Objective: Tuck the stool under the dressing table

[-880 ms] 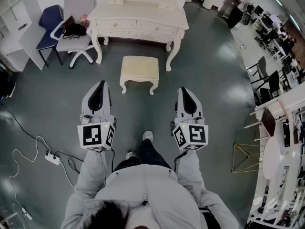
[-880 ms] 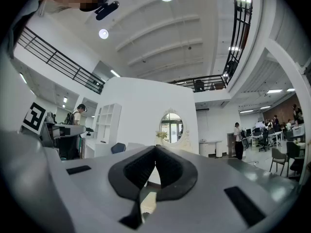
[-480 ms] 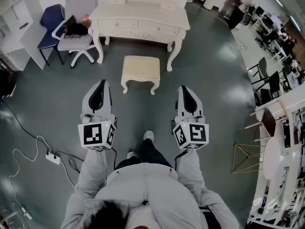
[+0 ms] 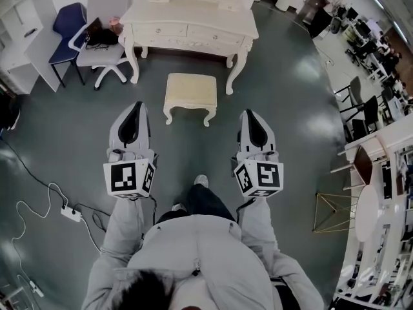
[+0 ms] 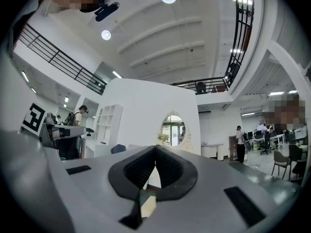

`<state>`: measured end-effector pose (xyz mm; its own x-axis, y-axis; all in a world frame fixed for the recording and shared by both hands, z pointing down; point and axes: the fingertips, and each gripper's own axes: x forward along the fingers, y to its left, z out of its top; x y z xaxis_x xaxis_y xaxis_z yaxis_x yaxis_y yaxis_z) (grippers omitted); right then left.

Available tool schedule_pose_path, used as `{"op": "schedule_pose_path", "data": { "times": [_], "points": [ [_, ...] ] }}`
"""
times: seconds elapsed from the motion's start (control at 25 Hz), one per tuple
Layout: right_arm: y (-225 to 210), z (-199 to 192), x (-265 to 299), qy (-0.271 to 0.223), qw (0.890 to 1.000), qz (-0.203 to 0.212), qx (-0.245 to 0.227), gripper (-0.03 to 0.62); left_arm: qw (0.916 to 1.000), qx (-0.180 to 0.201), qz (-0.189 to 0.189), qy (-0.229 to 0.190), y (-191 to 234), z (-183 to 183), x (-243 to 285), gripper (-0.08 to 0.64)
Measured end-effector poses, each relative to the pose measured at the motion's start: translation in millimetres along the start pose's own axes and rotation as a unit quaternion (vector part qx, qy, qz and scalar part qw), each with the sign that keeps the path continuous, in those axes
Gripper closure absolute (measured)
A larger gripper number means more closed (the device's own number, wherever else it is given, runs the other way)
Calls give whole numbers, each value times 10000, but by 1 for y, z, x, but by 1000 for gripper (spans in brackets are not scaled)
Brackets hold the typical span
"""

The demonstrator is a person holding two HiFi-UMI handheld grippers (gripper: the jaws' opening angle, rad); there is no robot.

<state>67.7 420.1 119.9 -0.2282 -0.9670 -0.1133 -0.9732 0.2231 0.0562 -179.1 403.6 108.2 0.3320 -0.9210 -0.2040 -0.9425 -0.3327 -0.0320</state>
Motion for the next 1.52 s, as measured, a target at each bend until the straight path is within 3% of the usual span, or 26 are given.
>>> {"op": "schedule_pose_path", "data": {
  "times": [0.36, 0.76, 1.52],
  "points": [
    [-27, -16, 45, 114, 9998, -119, 67, 589, 9999, -50, -61, 79, 5, -16, 51, 551],
    [-62, -17, 143, 0, 9999, 119, 72, 589, 9999, 38, 119, 10, 20, -25, 141, 551],
    [-155, -34, 257, -105, 9987, 482, 137, 589, 9994, 117, 309, -89, -13, -47, 279, 551]
  ]
}}
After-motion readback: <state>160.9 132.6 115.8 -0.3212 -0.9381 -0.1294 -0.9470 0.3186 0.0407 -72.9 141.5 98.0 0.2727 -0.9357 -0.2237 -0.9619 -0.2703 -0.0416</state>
